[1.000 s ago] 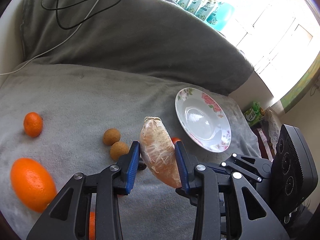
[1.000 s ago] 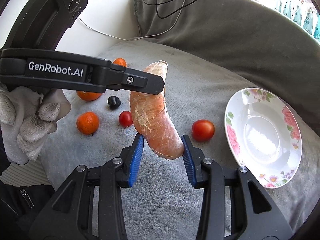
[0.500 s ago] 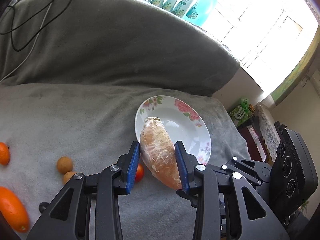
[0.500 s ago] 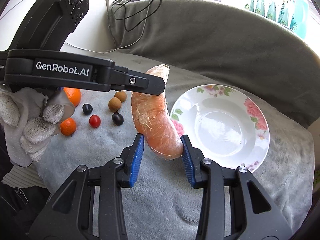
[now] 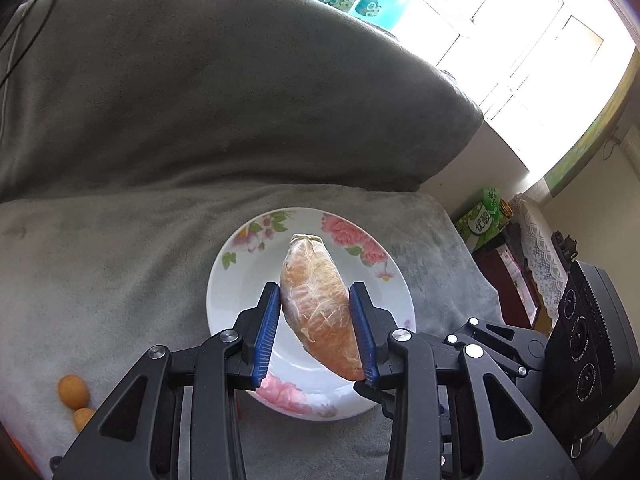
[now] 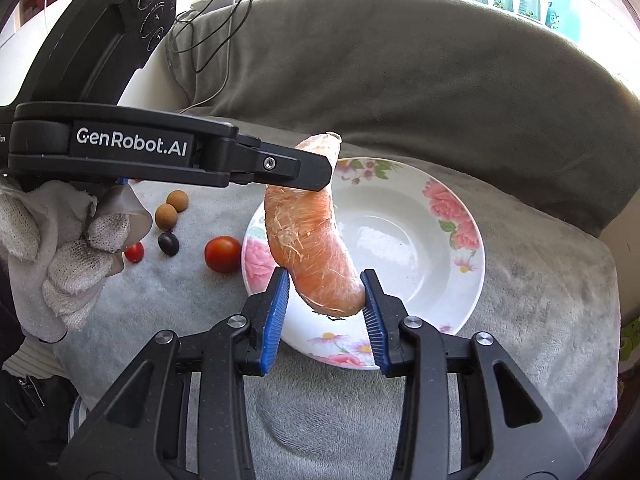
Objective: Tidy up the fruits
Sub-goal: 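Lift the pomelo segment with the right tool and lower it onto the plate, then open the right tool and withdraw it from the plate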
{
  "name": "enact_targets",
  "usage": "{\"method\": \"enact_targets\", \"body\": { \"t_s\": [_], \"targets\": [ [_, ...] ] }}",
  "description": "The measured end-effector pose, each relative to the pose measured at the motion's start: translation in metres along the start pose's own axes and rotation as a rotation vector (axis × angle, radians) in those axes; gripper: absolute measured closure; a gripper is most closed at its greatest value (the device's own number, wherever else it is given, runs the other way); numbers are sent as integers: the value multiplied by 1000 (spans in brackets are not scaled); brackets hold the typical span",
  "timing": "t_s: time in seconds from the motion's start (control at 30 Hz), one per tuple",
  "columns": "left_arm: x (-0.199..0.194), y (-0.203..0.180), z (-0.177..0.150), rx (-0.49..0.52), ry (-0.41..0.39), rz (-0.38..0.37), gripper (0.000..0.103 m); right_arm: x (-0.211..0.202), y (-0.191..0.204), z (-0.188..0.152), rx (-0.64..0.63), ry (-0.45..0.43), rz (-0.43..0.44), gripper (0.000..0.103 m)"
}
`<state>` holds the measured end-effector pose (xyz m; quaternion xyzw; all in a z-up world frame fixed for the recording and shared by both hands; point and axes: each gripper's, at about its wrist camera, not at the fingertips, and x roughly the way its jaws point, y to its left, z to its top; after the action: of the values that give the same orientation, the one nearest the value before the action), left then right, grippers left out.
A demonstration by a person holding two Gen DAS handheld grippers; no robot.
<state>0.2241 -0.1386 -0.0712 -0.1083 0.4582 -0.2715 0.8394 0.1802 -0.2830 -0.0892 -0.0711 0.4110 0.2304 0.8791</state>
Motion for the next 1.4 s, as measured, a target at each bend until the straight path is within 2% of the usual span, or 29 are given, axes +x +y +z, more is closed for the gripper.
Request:
{"method": "enact_targets", "body": {
  "t_s": [0.27,0.33,0.4,0.43,0.47,0.5,0.57,0.67,0.8,0.87,1.03,1.17,1.4],
  "targets": [
    [15,-8,11,30,13,5,69,3,-20,1,43,4,8,69],
    [17,-8,13,31,8,15,69,1,-21,0,46,-4,-19,69],
    [16,-7,16,24,-2,20,69,0,-23,-2,55,-9,-40,66],
    [14,-6,17,24,-8,24,63,-1,-22,-2,63,-13,-44,65],
    [13,-6,17,26,-13,28,53,-3,-23,-3,70,-18,-42,56],
    [12,-6,18,28,-16,34,49,-5,-23,-3,74,-23,-40,43],
    [10,-5,18,30,-20,38,46,-11,-20,-5,67,-39,-48,33],
    [8,-6,19,33,-19,41,45,-15,-16,-5,61,-46,-56,32],
    [5,-8,17,35,-22,40,40,-17,-13,-5,62,-49,-53,23],
    [3,-8,17,34,-20,36,36,-20,-12,-6,59,-47,-54,22],
    [-5,-9,14,30,-28,39,33,-23,-9,-5,67,-47,-54,21],
    [-13,-7,10,22,-32,37,31,-30,-4,-7,81,-54,-50,12],
    [-41,1,-1,20,-76,55,31,-40,5,-7,105,-70,-34,12]
  ]
}}
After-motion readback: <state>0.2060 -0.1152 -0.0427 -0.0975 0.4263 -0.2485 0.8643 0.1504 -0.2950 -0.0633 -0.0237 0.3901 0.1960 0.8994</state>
